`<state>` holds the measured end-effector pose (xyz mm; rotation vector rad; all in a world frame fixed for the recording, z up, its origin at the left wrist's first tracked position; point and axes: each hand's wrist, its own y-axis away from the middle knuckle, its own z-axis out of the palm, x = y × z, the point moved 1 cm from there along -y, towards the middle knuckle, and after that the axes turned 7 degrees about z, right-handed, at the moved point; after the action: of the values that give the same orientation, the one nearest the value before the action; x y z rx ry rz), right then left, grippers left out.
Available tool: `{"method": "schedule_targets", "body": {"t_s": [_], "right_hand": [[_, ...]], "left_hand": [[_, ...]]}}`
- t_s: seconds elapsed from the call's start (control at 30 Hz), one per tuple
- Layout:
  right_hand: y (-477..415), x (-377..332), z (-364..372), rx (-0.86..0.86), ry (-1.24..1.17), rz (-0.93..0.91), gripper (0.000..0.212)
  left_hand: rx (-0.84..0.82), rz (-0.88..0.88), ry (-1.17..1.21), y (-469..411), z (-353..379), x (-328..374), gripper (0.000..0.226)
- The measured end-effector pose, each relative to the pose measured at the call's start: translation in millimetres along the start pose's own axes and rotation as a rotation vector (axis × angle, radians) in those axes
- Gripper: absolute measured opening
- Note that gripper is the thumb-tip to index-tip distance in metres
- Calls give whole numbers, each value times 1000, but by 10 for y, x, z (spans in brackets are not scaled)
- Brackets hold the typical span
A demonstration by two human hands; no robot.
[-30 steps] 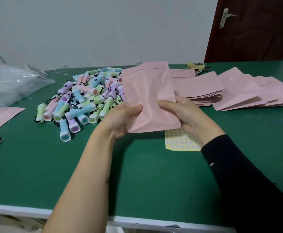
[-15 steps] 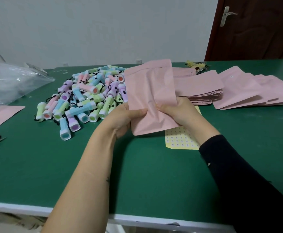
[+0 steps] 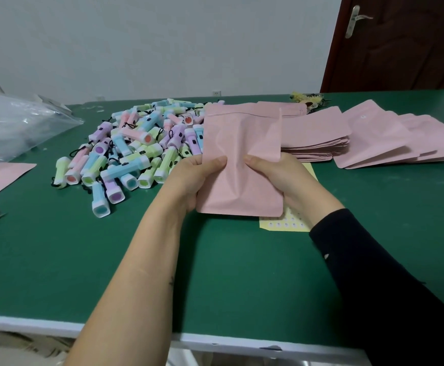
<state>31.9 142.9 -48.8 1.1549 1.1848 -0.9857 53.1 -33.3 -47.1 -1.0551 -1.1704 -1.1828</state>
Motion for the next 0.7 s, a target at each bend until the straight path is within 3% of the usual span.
{"method": "schedule_targets", "body": {"t_s": [0.1, 0.23, 0.7], "right_hand": [[9, -4, 8, 0, -16, 14, 18], [22, -19, 8, -40, -2, 27, 14], [31, -31, 25, -128, -34, 49, 9]], "left_hand": [[23, 3, -8, -4, 1, 1, 4], [-3, -13, 16, 20, 12, 15, 16], [34, -25, 37, 36, -9, 37, 29]]}}
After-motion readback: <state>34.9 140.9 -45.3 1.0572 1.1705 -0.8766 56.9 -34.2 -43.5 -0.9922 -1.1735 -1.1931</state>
